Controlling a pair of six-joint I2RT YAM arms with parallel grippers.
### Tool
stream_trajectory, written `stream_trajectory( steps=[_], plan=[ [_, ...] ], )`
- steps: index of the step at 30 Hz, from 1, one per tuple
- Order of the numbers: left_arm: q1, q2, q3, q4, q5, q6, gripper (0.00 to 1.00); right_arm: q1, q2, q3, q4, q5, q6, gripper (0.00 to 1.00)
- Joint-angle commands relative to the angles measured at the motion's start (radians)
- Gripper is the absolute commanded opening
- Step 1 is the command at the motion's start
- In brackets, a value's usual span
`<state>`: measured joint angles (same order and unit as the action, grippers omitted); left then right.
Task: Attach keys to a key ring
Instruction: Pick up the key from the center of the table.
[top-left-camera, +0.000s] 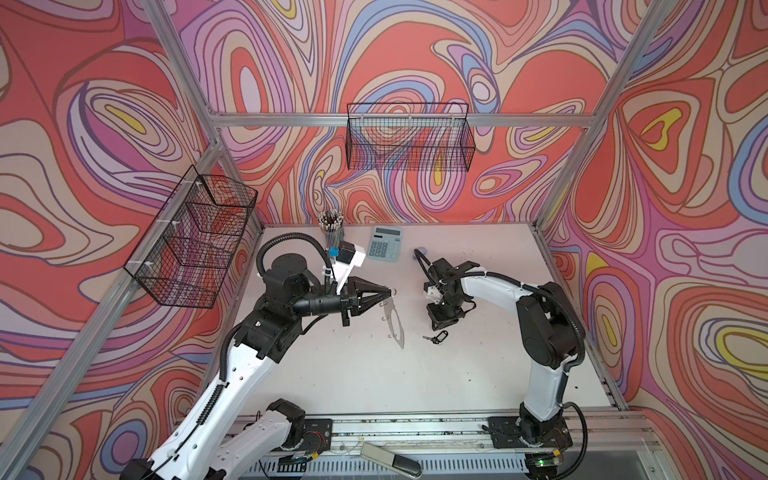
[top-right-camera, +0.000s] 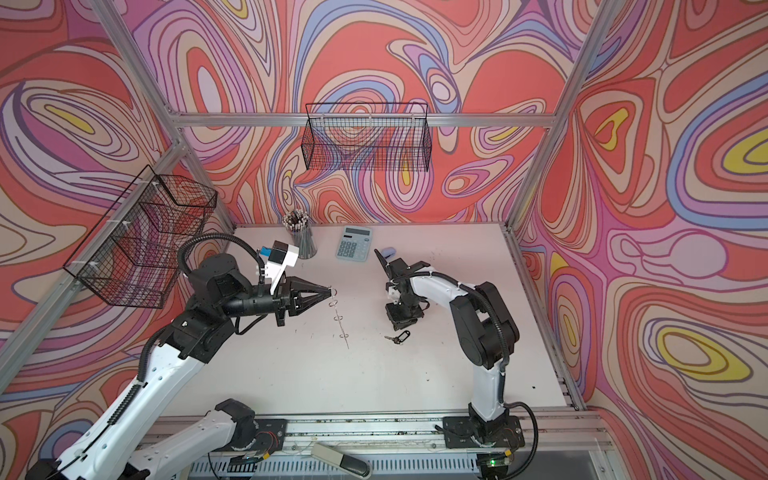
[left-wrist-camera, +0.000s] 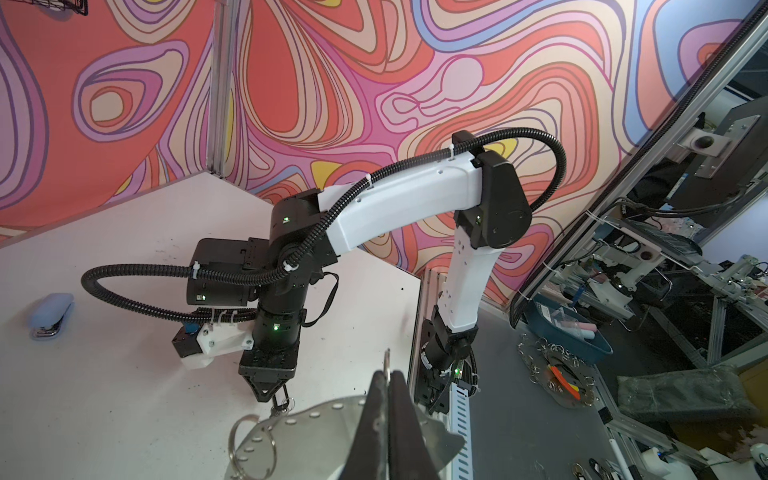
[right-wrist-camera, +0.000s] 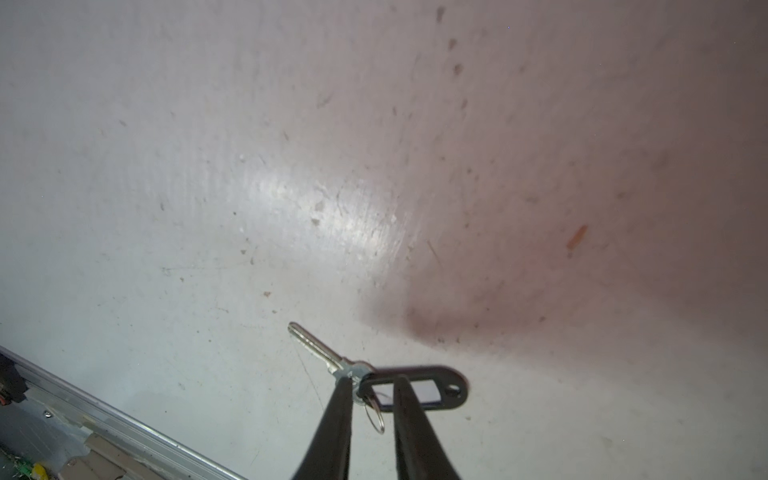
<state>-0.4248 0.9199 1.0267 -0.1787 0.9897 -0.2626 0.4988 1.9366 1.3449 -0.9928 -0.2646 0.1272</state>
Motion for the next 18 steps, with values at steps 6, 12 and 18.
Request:
stream_trajectory(
  steps=[6,12,18],
  plan=[
    [0.000,-0.047,-0.021,0.028,-0.004,0.000,0.00,-0.001,0.013,-0.026,-0.071,0.006,-0.027,0.20],
    [0.000,-0.047,-0.034,0.059,0.007,-0.015,0.00,-0.001,0.006,-0.049,-0.062,-0.005,-0.028,0.20],
    [0.000,-0.048,-0.035,0.060,0.010,-0.018,0.00,-0.001,0.025,-0.038,-0.066,-0.039,-0.033,0.18]
  ],
)
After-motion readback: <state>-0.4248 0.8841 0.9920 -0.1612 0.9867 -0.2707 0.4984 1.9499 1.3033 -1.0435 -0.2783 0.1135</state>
